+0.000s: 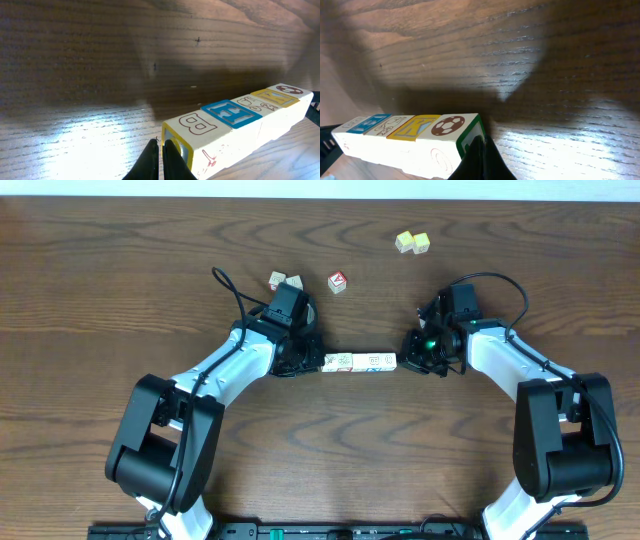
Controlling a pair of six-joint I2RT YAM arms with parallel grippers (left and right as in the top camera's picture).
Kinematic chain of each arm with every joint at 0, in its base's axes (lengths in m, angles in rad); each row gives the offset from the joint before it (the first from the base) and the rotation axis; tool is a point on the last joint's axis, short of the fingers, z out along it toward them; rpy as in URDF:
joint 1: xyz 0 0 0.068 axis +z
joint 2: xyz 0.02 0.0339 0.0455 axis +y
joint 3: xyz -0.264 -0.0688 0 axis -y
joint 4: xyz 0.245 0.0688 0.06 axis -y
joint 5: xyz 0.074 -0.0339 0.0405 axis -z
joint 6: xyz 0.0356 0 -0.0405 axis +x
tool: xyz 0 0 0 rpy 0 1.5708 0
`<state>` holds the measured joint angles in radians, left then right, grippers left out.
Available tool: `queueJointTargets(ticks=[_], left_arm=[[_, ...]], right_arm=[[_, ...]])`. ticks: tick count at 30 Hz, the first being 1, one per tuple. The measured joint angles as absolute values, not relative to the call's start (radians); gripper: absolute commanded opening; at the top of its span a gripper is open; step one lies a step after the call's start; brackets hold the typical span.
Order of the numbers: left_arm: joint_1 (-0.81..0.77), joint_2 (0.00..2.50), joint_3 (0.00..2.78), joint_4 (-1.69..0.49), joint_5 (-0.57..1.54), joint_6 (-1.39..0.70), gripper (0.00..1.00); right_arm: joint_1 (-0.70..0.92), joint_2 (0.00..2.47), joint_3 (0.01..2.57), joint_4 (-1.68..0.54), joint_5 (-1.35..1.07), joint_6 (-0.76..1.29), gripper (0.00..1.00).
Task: Lift 5 blocks
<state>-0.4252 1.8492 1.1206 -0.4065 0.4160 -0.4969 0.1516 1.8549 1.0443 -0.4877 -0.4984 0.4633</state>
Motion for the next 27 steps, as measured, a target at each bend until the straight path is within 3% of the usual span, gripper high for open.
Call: queueJointTargets(ticks=[27], left_arm=[[-0.420, 1.758, 1.120, -0.432, 0.409, -0.497, 0.07]], right_arm=[[0.152, 1.785, 1.045, -0.496, -0.516, 0.463, 0.01]])
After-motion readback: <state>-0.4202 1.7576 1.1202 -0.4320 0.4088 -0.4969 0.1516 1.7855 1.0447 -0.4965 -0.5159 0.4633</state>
